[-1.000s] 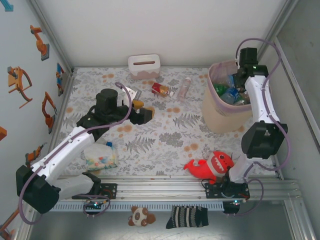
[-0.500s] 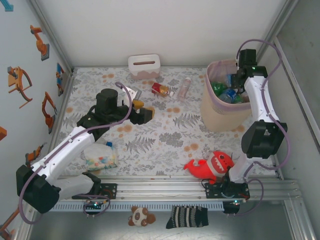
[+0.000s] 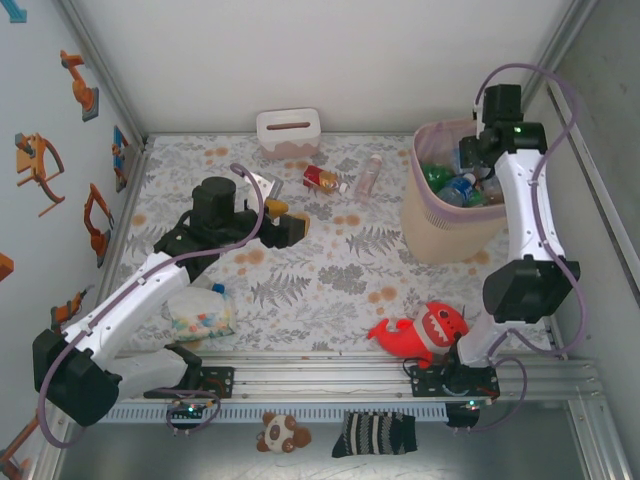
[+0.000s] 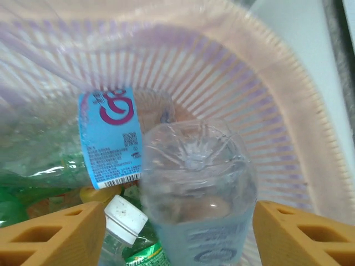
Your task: Put the plastic bottles in the bin
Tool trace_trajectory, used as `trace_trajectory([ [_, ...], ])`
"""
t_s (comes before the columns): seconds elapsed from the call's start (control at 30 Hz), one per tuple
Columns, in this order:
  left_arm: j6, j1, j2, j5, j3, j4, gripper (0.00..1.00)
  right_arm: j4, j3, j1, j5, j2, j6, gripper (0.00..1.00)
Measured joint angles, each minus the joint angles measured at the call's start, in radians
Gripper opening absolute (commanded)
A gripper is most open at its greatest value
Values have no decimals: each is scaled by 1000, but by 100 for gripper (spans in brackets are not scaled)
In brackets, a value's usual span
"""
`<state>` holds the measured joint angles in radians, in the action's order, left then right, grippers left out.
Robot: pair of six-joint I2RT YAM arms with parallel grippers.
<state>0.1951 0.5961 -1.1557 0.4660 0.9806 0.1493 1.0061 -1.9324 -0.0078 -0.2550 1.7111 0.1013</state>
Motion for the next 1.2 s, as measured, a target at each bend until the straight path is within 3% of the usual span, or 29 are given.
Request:
trace_trajectory([
  [0.33,7,0,0,-1,0,0,82,-2,-80,3,40,26,2,38],
  [0.77,7,0,0,-2,0,0,82,-105,75,-3,-3,83,-5,33],
  [1.2,8,0,0,-1,0,0,82,-34,21,-2,59,40,-45,36],
])
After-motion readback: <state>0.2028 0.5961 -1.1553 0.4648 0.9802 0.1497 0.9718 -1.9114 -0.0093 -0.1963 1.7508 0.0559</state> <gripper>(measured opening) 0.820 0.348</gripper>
